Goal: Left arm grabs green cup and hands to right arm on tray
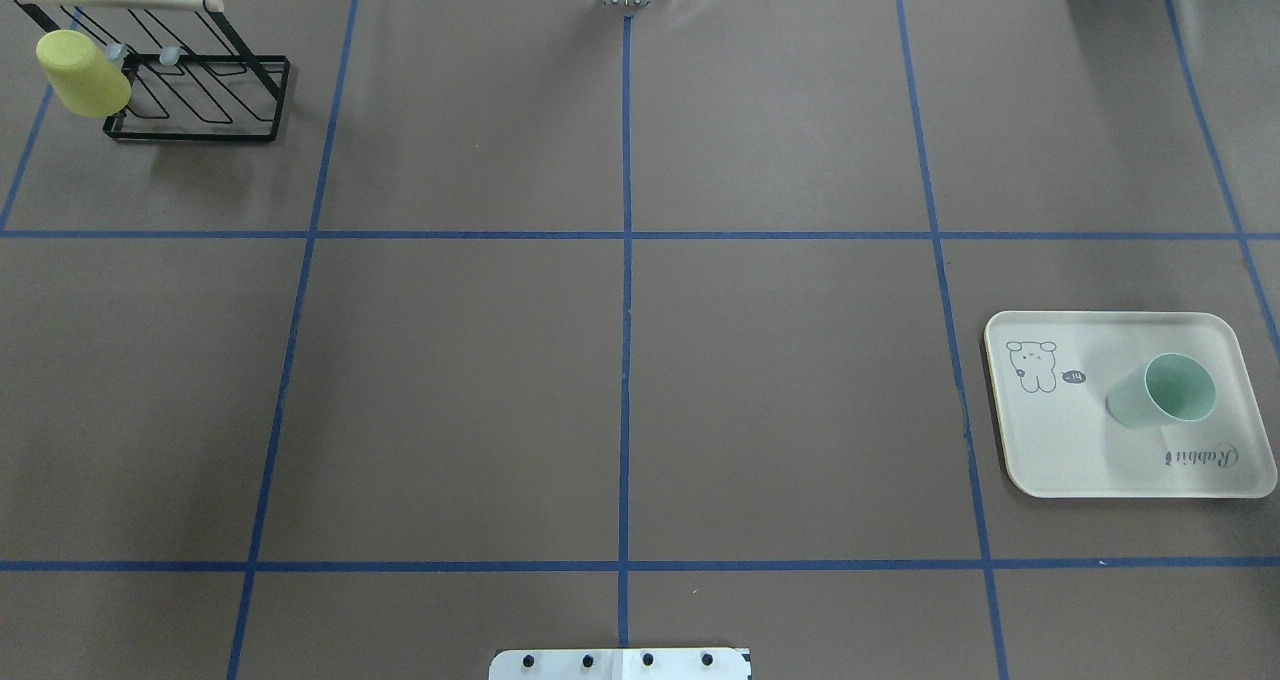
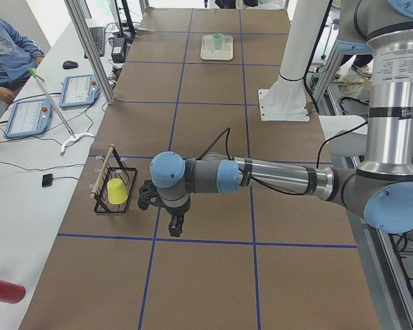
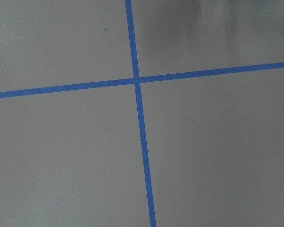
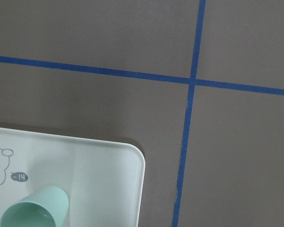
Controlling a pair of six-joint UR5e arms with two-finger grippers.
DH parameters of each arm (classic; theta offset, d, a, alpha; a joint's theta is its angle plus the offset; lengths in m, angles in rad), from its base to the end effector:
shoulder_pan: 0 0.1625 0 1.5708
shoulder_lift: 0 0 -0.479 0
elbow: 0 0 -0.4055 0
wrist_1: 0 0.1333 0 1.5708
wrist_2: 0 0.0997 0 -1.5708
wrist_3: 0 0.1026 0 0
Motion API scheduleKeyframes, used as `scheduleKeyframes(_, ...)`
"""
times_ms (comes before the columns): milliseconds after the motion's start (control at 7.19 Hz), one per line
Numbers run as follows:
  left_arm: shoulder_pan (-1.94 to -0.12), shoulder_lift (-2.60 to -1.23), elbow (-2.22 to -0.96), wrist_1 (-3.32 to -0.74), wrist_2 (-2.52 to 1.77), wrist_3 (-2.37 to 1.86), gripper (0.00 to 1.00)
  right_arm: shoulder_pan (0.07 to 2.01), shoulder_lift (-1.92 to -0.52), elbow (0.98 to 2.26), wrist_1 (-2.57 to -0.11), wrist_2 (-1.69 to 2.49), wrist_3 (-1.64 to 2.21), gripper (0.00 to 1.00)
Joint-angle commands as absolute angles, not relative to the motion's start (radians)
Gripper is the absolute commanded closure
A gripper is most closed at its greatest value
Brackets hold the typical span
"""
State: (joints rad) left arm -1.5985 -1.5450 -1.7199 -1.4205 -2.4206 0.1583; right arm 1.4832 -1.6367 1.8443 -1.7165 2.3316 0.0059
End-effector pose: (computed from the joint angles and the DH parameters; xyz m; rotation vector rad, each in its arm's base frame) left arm -0.0697 -0.4862 0.6619 0.0537 0.8489 0.1112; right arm 0.0213 -0.4730 0.6249 0.0233 -0.7628 -0.1012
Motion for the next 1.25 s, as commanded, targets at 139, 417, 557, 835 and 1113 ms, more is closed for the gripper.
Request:
scheduleKeyframes(139,-1.598,-1.546,-1.721,-1.42,-2.421,0.158,0.0,1.483,-1.638,1.838,-1.718,2.347,0.005,0.0)
scheduleKeyframes(417,-1.598,-1.546,-1.721,-1.42,-2.421,0.158,0.0,1.485,-1.655,1.825,-1.718,2.382,0.003,0.0)
scheduleKeyframes(557,-1.598,-1.546,-1.721,-1.42,-2.421,0.158,0.0,1.485,-1.655,1.825,-1.718,2.382,0.005,0.0)
scheduleKeyframes(835,-1.597,-1.548,-1.724,-1.419,-2.421,0.158,0.0,1.485,-1.655,1.827,-1.717,2.382,0.003,0.0)
scheduleKeyframes(1113,-1.597,-1.546,-1.729,-1.417,-2.421,0.158,0.0,1.485,-1.654,1.828,-1.717,2.382,0.005,0.0)
